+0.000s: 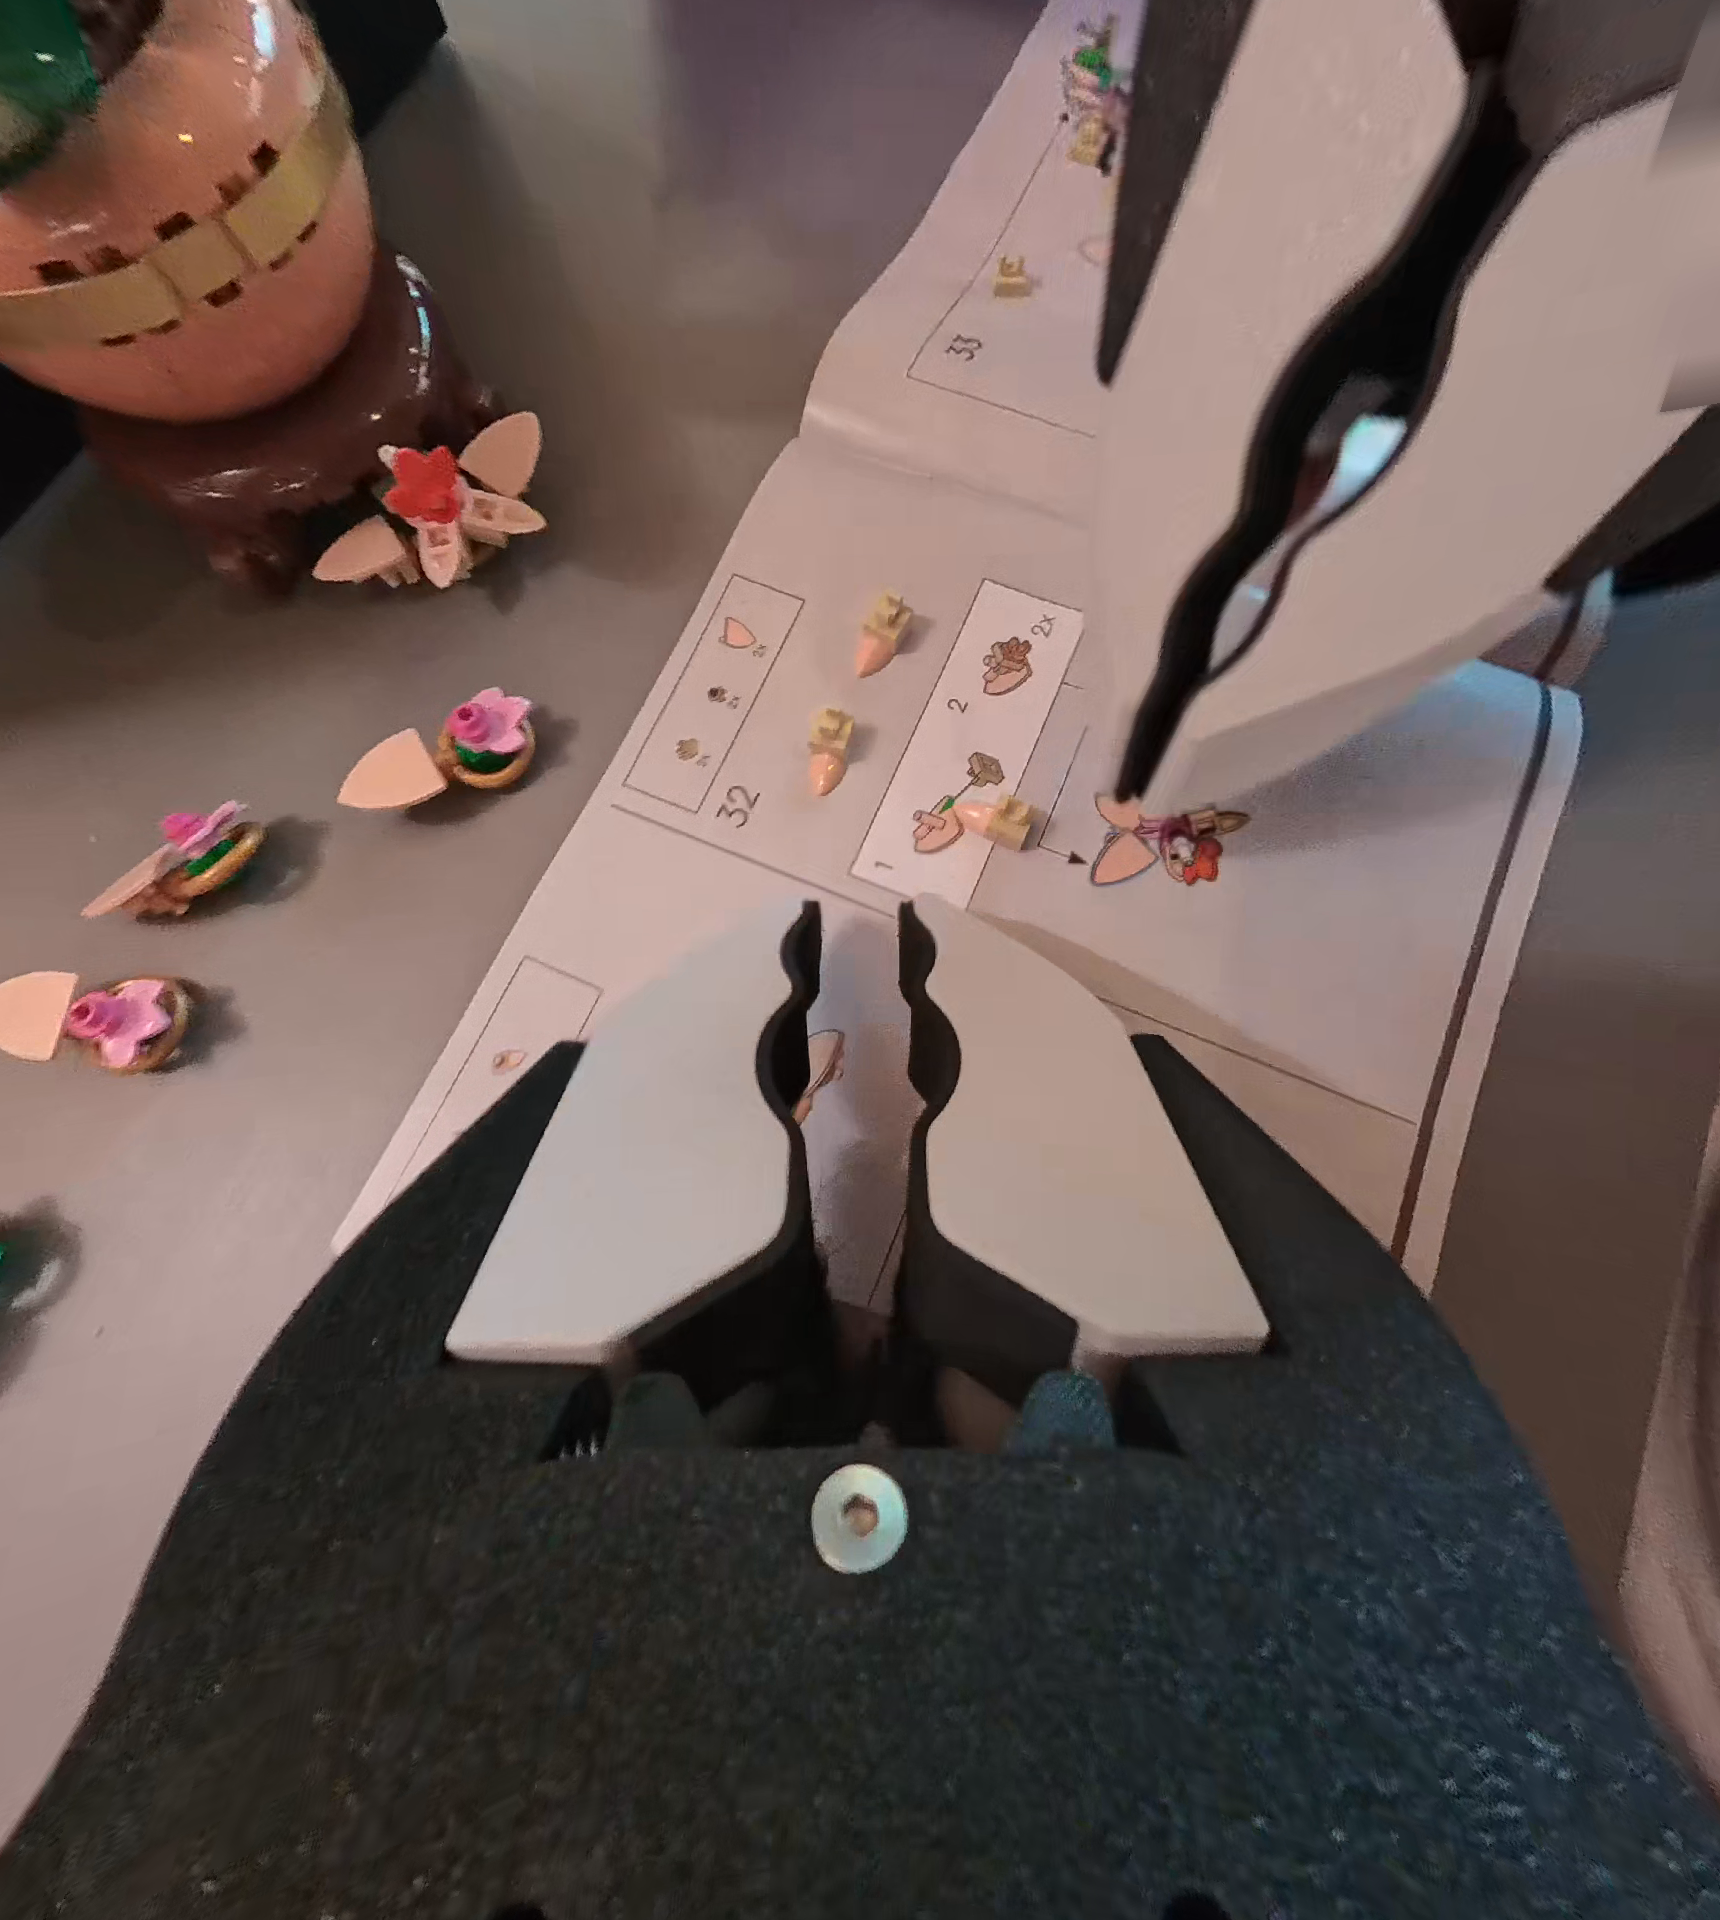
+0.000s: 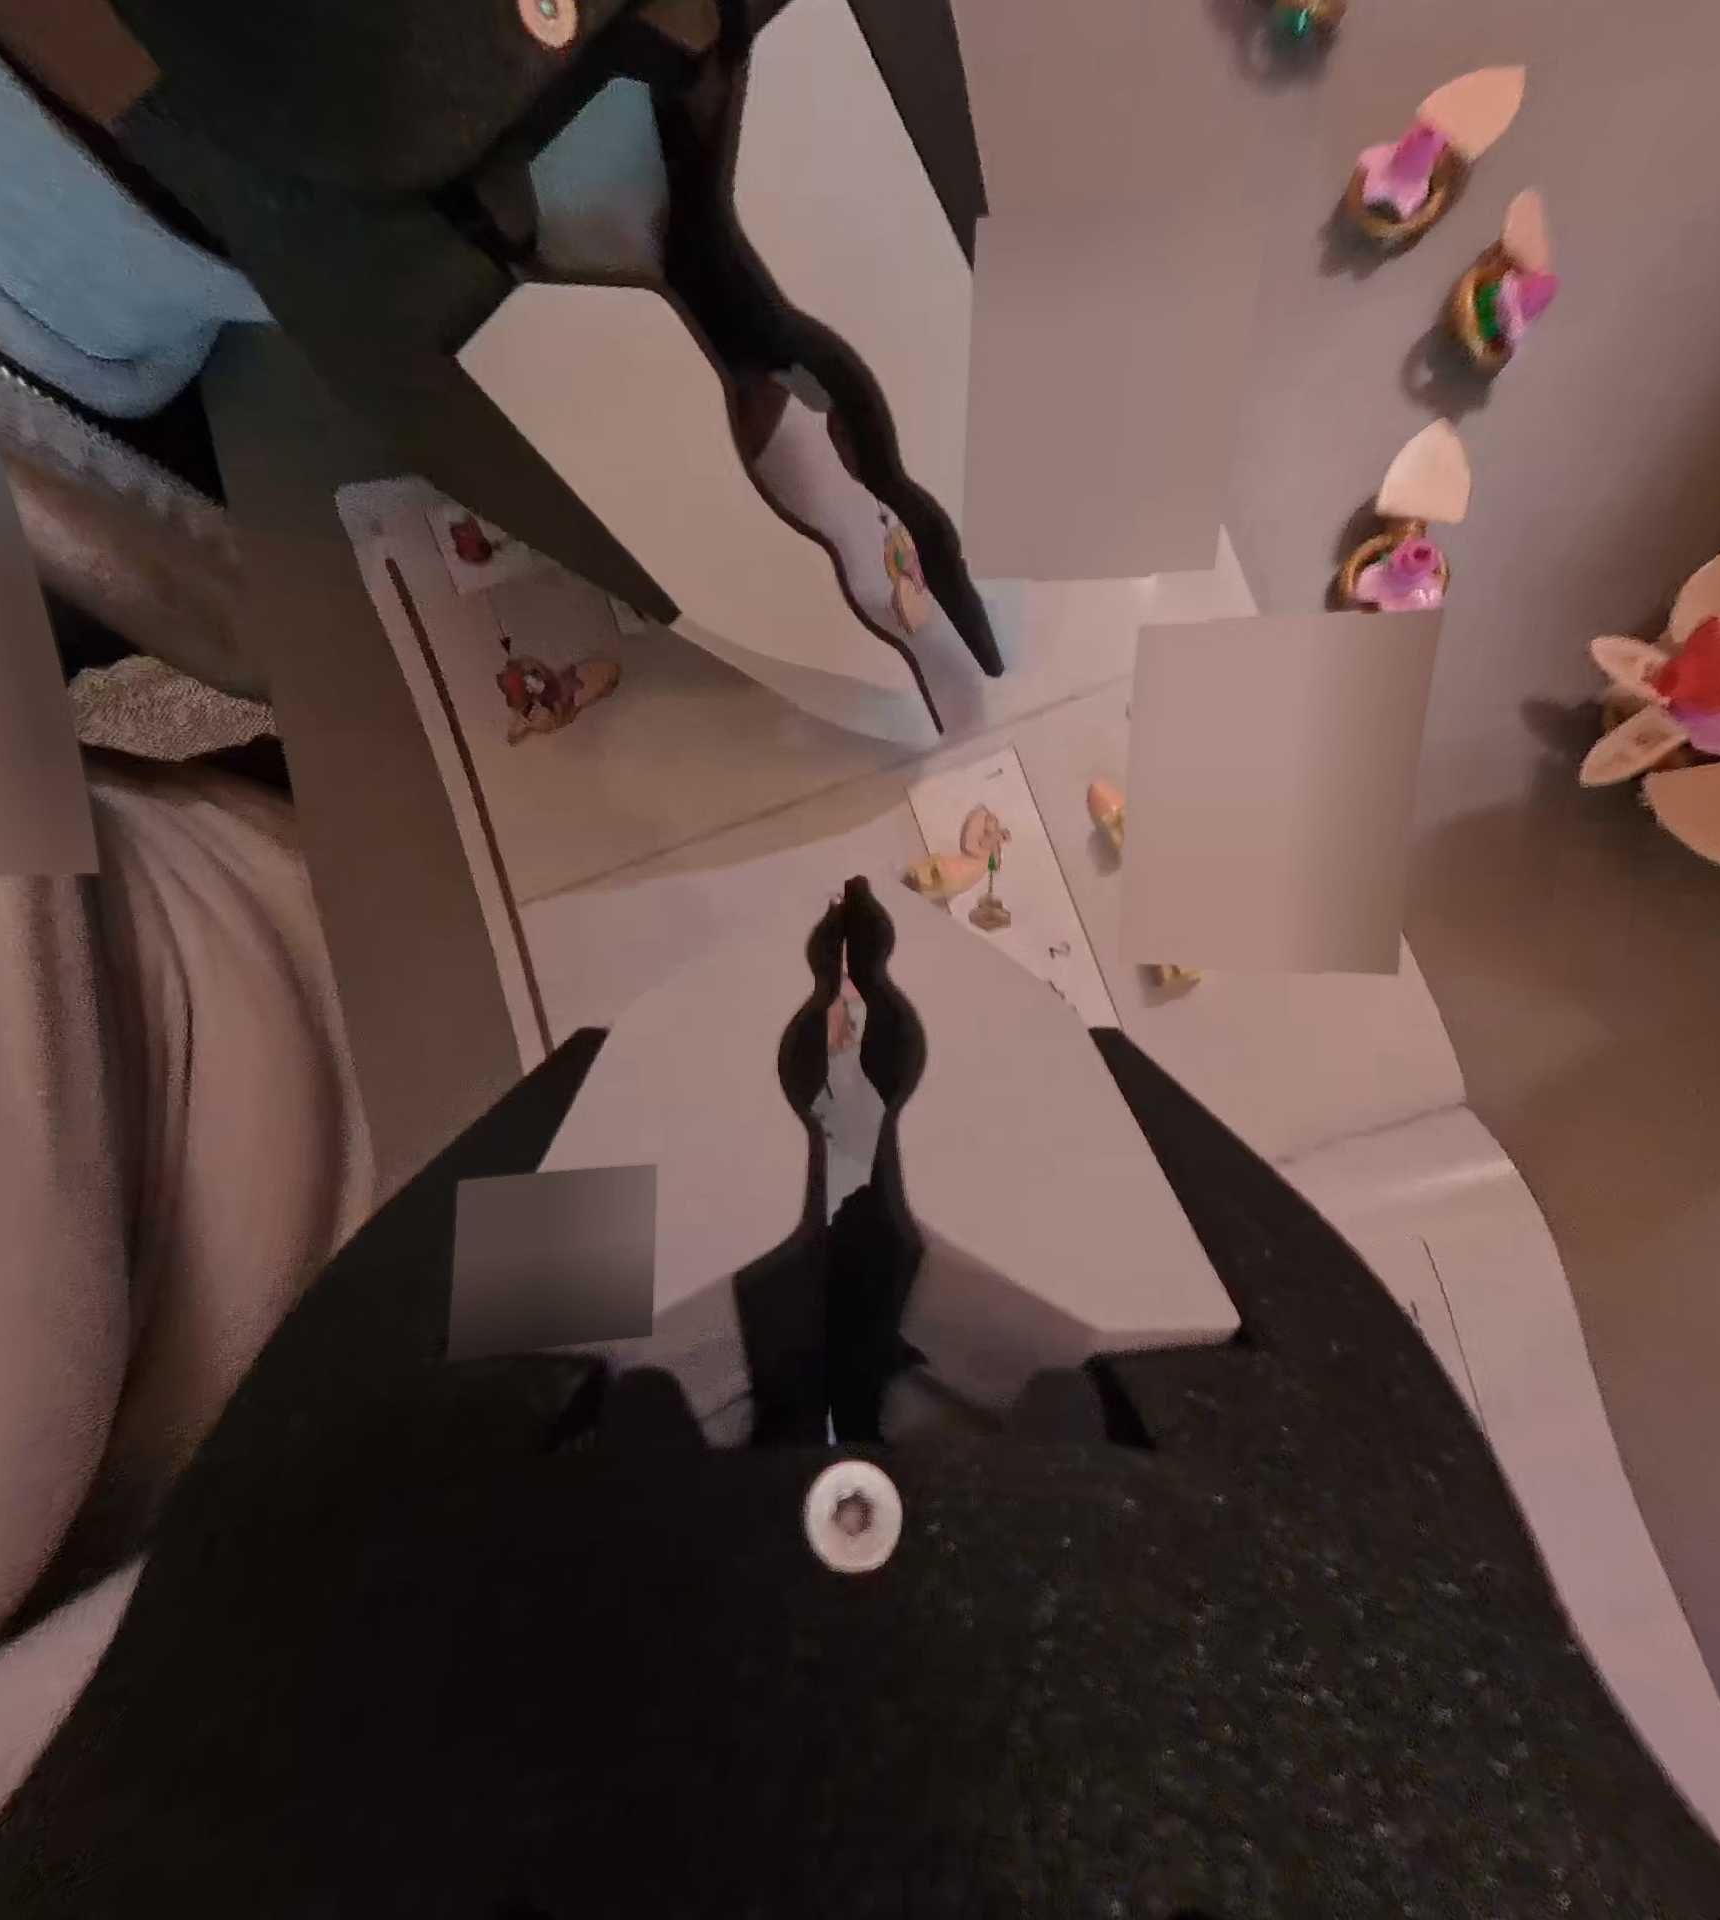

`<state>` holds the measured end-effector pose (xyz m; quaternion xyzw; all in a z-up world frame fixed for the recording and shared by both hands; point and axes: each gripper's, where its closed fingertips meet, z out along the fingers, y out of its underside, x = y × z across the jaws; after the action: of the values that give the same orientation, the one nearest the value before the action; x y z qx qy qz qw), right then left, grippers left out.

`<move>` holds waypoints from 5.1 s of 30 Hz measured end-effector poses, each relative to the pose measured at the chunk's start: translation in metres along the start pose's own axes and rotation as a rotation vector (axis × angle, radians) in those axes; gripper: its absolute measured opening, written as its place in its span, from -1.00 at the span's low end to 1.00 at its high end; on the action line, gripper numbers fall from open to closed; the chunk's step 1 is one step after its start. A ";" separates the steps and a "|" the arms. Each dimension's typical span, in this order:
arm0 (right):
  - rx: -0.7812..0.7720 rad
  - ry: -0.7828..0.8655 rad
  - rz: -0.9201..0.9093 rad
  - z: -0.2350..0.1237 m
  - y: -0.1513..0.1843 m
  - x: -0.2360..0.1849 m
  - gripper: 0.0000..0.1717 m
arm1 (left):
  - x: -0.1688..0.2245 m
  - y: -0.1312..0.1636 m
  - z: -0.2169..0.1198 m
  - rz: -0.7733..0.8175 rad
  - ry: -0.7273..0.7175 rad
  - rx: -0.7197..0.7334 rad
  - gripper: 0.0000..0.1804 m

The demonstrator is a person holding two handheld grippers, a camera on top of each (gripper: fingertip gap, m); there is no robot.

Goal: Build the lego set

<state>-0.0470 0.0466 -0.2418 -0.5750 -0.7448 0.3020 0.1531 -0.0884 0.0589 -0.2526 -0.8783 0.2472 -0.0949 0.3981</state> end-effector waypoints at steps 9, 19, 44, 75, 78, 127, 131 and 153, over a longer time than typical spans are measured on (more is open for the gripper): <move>-0.036 0.189 0.088 0.013 0.009 0.035 -1.00 | -0.002 -0.001 -0.019 -0.089 -0.006 0.110 -0.84; 0.032 0.070 -0.003 0.006 0.001 0.007 -1.00 | 0.008 0.000 -0.018 -0.079 0.042 0.139 -0.84; 0.126 0.718 0.068 -0.178 0.080 0.049 -1.00 | 0.017 0.005 -0.016 -0.026 0.067 0.109 -0.85; -0.176 0.378 0.318 -0.114 0.135 0.037 -1.00 | 0.020 0.004 -0.021 -0.041 0.101 0.142 -0.85; -0.222 0.405 0.304 -0.124 0.141 0.038 -1.00 | 0.019 0.004 -0.022 -0.041 0.098 0.144 -0.85; -0.313 0.136 -0.003 -0.019 0.031 0.025 -0.71 | 0.023 0.007 -0.019 -0.026 0.117 0.115 -0.85; -0.264 0.464 0.258 -0.096 0.055 0.067 -0.80 | 0.024 0.007 -0.019 -0.020 0.118 0.112 -0.85; -0.059 0.692 0.602 -0.089 0.122 0.109 -0.88 | 0.024 0.009 -0.018 -0.028 0.129 0.099 -0.85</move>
<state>0.0652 0.1938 -0.2629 -0.8370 -0.4579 0.1019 0.2818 -0.0771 0.0296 -0.2483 -0.8530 0.2552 -0.1689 0.4227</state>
